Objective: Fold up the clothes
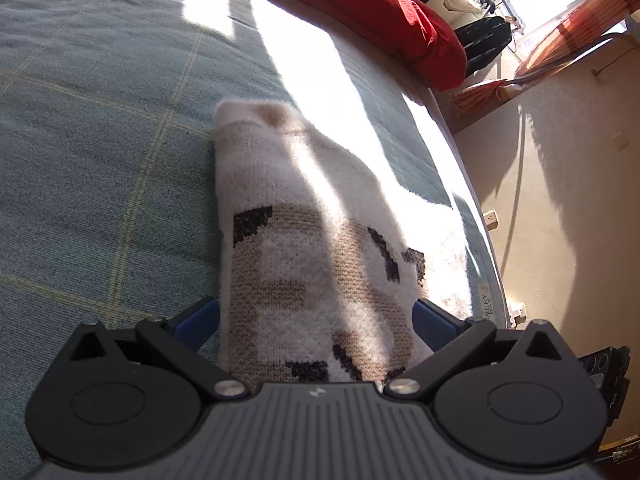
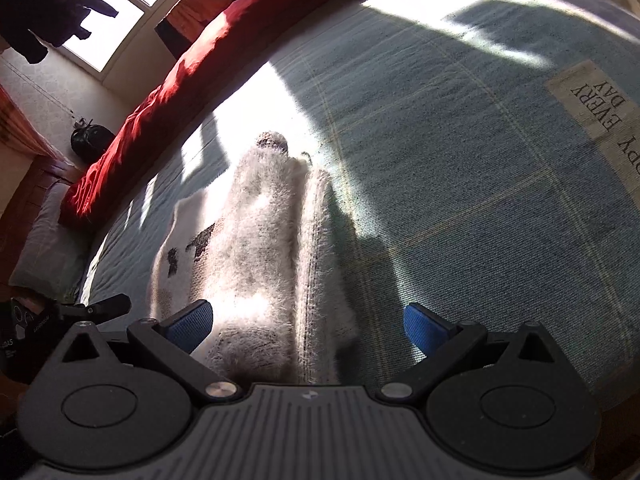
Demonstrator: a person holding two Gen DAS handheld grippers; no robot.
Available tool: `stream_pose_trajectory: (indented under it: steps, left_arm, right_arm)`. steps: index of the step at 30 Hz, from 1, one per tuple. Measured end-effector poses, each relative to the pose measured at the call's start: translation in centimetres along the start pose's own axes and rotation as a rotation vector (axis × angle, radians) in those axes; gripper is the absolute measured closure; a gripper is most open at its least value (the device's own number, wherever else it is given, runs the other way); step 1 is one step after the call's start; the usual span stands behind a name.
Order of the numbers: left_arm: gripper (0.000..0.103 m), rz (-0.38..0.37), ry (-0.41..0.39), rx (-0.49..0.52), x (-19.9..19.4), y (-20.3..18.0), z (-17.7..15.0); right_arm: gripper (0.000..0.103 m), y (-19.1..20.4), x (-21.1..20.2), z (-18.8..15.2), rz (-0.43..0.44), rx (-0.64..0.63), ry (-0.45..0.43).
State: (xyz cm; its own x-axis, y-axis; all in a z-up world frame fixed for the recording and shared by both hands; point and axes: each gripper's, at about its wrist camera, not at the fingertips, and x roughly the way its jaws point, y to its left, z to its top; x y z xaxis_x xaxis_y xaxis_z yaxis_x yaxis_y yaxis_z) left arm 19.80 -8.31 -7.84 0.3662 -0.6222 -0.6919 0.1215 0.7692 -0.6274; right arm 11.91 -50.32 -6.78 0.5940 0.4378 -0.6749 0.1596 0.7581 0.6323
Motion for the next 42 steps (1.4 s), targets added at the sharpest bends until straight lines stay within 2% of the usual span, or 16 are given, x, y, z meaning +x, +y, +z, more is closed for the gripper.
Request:
stream_pose_trajectory:
  steps: [6,9,14,19,22,24,28,33,35,42]
  left_arm:
    - [0.001,0.028,0.047,0.011,1.7,0.9,0.3]
    - [0.001,0.010,0.077,-0.008,2.3,1.7,0.4]
    - [0.001,-0.053,0.126,-0.068,3.5,3.0,0.9]
    - [0.000,-0.083,0.183,-0.089,5.1,3.5,1.9]
    - [0.000,-0.088,0.200,-0.088,5.2,3.5,2.0]
    - [0.000,-0.089,0.202,-0.097,5.0,3.5,1.8]
    - [0.001,-0.099,0.212,-0.069,4.6,3.3,1.6]
    - [0.001,-0.139,0.224,-0.033,6.0,2.7,3.2]
    - [0.001,-0.152,0.258,-0.032,7.1,2.4,3.6]
    - [0.001,-0.194,0.279,-0.021,5.8,3.2,2.1]
  right_arm:
    - [0.000,-2.3,3.8,2.2,0.121,0.124,0.069]
    - [0.000,-2.9,6.3,3.1,0.128,0.154,0.117]
    - [0.000,-3.0,9.1,4.7,0.245,0.200,0.173]
    - [0.000,-2.0,11.2,6.4,0.274,0.163,0.236]
    - [0.000,-1.4,11.4,6.3,0.281,0.137,0.267]
    - [0.000,-1.5,11.1,5.4,0.299,0.139,0.302]
    - [0.000,-1.6,9.7,3.2,0.304,0.127,0.320]
    - [0.000,-1.6,10.3,3.2,0.296,0.158,0.324]
    - [0.000,-1.4,10.9,3.6,0.295,0.162,0.336]
    - [0.000,-1.8,10.7,2.8,0.347,0.125,0.311]
